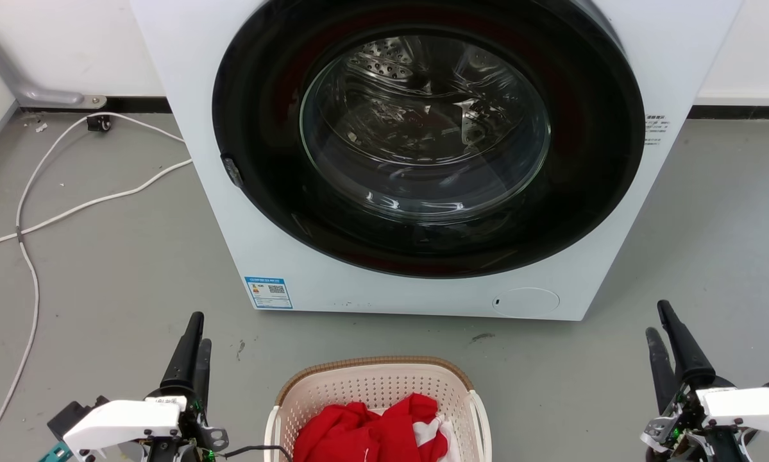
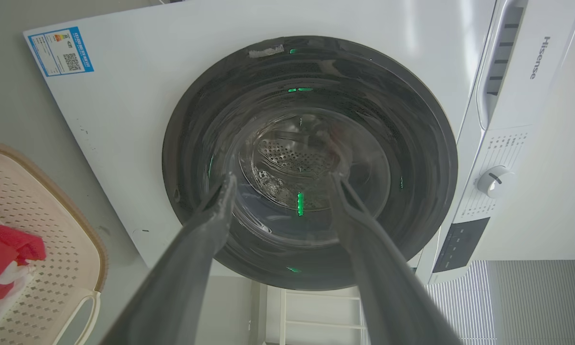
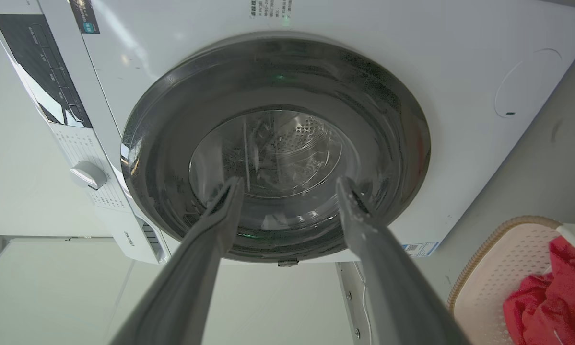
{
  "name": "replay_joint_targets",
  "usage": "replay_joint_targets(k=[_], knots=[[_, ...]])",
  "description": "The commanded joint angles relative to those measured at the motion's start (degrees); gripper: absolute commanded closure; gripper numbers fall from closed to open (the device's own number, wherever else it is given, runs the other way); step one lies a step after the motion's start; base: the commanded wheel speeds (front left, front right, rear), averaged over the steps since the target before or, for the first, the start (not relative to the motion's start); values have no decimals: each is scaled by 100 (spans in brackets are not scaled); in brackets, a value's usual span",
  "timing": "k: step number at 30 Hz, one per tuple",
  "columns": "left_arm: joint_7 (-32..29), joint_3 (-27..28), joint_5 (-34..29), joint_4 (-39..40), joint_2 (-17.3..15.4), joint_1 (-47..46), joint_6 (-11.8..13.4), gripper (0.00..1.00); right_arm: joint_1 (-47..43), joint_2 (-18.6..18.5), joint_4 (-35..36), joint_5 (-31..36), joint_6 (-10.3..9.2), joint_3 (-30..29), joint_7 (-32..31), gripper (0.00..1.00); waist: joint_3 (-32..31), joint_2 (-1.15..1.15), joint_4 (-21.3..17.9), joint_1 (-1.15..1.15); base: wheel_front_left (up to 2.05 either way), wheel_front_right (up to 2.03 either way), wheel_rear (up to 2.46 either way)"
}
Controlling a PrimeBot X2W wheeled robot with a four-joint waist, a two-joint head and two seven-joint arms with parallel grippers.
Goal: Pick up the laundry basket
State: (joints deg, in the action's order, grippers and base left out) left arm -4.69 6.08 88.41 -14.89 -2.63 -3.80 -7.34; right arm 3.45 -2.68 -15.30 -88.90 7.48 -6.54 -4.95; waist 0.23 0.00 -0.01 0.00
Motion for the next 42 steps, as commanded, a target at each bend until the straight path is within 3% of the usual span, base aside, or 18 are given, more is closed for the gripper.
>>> replay_joint_targets(k=[1, 18, 42], knots=[[69, -2, -246, 191, -16, -102, 41, 0, 76, -13, 194, 318, 1, -7, 83, 0, 3, 0, -1, 0, 0, 0, 0], [504, -353, -2233, 648, -20, 12, 467, 0, -163, -16, 751, 2785, 1, 183, 520, 0, 18, 0, -4, 0, 0, 0, 0], [977, -627, -4085, 1018, -24, 111, 743, 0, -356, -21, 1222, 4828, 2, 266, 998, 0, 51, 0, -4, 0, 0, 0, 0]])
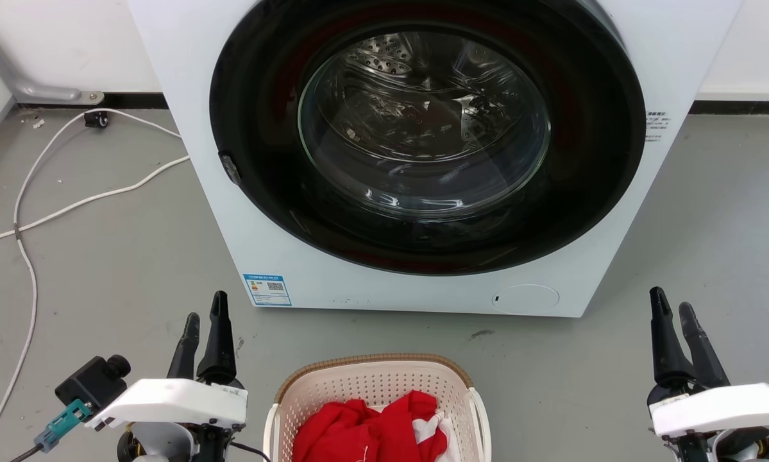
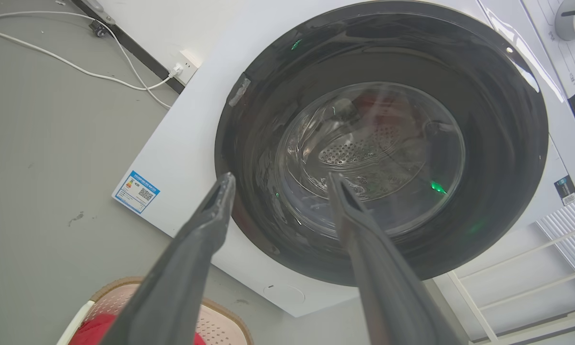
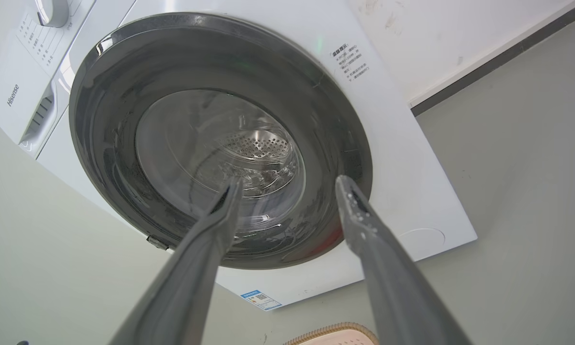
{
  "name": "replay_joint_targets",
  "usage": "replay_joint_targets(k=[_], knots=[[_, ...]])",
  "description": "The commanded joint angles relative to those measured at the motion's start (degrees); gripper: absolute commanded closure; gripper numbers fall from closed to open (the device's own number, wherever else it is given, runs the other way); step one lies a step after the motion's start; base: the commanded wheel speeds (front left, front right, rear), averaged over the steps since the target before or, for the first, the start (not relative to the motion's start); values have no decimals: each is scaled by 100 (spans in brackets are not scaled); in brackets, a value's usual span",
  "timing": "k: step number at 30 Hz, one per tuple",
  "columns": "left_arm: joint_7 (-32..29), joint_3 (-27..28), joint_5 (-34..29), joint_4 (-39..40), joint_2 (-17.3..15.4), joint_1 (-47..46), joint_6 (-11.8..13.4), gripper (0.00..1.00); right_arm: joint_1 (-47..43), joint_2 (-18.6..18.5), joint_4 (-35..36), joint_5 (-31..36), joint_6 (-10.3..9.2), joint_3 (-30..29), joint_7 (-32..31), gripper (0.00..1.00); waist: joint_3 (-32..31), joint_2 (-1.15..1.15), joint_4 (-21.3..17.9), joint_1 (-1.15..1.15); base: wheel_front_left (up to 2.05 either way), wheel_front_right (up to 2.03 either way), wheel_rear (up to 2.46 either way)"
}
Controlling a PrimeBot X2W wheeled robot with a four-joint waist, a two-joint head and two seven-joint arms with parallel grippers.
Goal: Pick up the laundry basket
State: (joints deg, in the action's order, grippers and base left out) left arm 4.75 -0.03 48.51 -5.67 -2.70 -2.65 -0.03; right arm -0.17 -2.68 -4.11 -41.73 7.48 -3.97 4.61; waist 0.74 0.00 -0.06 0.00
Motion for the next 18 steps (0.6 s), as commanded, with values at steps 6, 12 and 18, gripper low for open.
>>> replay_joint_targets(k=[6, 12, 18], knots=[[139, -63, -505, 172, -18, 33, 66, 0, -38, -22, 214, 560, 2, 27, 150, 0, 8, 0, 3, 0, 0, 0, 0], [241, -98, -910, 226, -19, 62, 112, 0, -76, -23, 306, 986, 2, 49, 252, 0, 10, 0, 4, 0, 0, 0, 0], [336, -141, -1307, 272, -20, 81, 159, 0, -130, -24, 404, 1399, 1, 63, 347, 0, 18, 0, 5, 0, 0, 0, 0]])
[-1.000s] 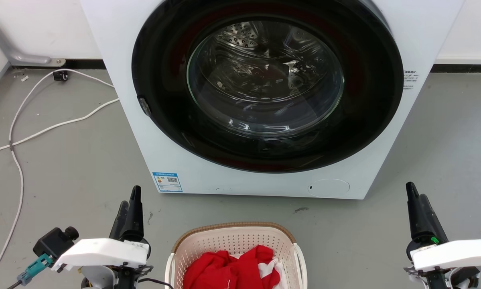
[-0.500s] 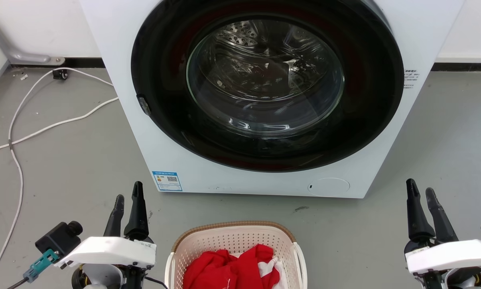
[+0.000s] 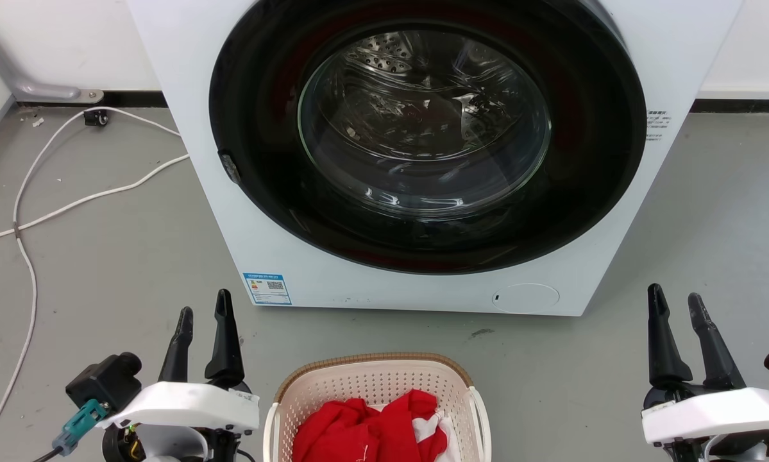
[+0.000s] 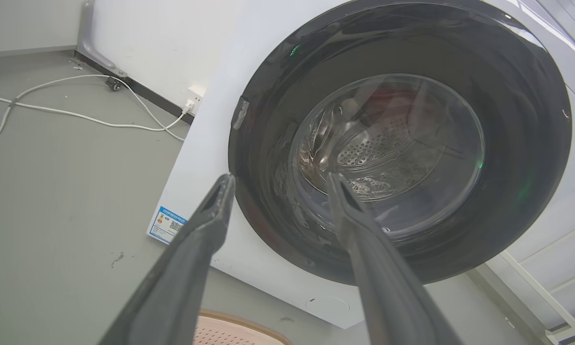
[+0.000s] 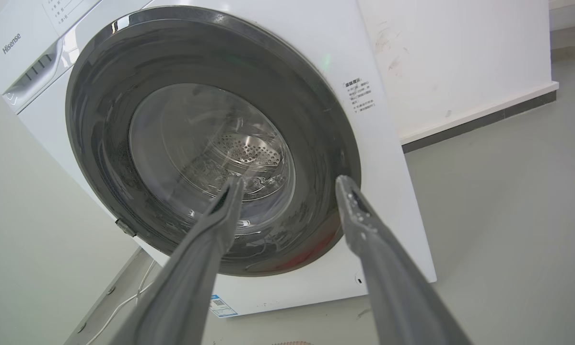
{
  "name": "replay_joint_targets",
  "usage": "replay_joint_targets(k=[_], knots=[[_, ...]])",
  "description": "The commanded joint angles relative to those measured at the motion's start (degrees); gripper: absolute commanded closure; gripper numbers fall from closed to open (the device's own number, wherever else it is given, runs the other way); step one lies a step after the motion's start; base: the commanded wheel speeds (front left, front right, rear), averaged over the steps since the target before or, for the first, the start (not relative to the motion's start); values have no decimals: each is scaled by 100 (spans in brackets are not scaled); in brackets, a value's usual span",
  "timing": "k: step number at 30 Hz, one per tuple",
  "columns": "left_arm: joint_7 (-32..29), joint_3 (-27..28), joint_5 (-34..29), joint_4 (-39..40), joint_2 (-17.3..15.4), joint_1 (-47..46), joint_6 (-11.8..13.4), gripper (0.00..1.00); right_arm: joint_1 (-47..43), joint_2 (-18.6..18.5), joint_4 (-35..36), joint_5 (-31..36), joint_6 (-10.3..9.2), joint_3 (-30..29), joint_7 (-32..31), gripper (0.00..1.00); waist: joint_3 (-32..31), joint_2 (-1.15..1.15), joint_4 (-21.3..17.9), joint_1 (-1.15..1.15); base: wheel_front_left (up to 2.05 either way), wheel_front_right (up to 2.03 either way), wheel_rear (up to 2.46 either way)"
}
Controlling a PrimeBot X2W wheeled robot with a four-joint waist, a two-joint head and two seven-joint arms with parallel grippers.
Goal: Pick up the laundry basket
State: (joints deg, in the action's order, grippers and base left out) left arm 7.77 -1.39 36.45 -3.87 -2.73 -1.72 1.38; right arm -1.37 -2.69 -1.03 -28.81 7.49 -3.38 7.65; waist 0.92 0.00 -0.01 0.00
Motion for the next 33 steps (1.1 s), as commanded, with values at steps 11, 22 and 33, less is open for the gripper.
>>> replay_joint_targets(k=[11, 22, 33], knots=[[197, -82, -759, 183, -18, 50, 95, 0, -84, -25, 257, 819, 0, 46, 209, 0, 6, 0, -2, 0, 0, 0, 0], [347, -148, -1340, 248, -19, 94, 142, 0, -179, -27, 375, 1474, 0, 82, 358, 0, 16, 0, -1, 0, 0, 0, 0], [476, -207, -1882, 296, -20, 137, 172, 0, -249, -28, 470, 2064, 0, 115, 494, 0, 14, 0, 23, 0, 0, 0, 0]])
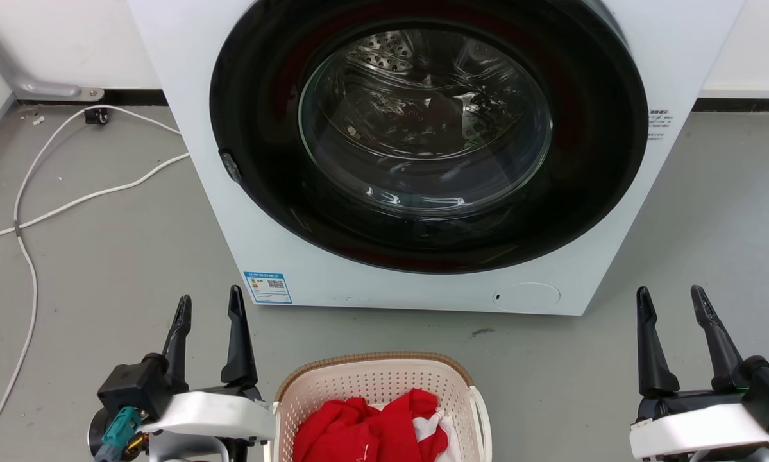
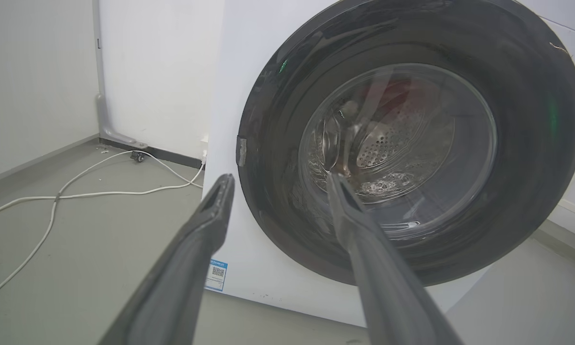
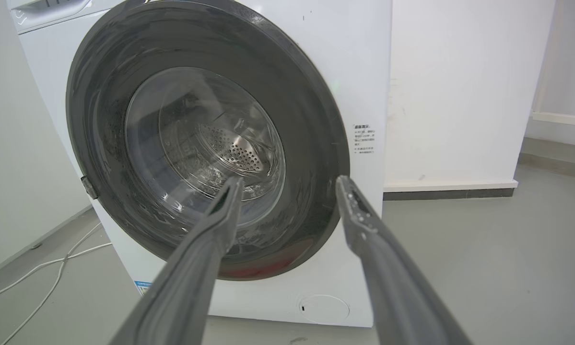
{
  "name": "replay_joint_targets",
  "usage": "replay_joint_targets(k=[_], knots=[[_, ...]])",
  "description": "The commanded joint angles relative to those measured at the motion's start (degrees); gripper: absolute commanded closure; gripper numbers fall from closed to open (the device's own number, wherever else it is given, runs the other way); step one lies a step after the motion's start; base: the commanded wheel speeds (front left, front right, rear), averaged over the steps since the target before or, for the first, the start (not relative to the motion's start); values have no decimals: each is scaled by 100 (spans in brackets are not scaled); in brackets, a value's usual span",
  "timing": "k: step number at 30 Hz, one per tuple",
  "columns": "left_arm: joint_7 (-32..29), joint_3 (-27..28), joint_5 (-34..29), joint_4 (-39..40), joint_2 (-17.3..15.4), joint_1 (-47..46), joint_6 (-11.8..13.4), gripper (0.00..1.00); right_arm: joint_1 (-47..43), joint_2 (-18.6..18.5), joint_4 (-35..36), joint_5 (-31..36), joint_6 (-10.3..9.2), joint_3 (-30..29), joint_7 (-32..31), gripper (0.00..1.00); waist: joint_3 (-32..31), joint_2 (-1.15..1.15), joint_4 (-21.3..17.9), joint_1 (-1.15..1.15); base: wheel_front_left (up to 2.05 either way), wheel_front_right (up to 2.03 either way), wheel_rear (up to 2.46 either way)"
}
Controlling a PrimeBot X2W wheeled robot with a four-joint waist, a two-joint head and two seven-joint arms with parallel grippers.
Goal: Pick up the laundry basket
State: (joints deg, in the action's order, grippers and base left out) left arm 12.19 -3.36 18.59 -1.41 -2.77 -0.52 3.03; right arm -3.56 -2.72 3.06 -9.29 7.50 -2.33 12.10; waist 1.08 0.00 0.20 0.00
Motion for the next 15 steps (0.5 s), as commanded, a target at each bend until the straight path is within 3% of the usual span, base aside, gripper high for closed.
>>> replay_joint_targets(k=[1, 15], knots=[[48, -16, -146, 48, -15, 25, 10, 0, -42, -24, 67, 149, -2, 16, 65, 0, -6, 0, 5, 0, 0, 0, 0], [206, -58, -758, 67, -16, 104, 75, 0, -139, -25, 179, 822, -2, 43, 211, 0, -13, 0, 10, 0, 0, 0, 0]])
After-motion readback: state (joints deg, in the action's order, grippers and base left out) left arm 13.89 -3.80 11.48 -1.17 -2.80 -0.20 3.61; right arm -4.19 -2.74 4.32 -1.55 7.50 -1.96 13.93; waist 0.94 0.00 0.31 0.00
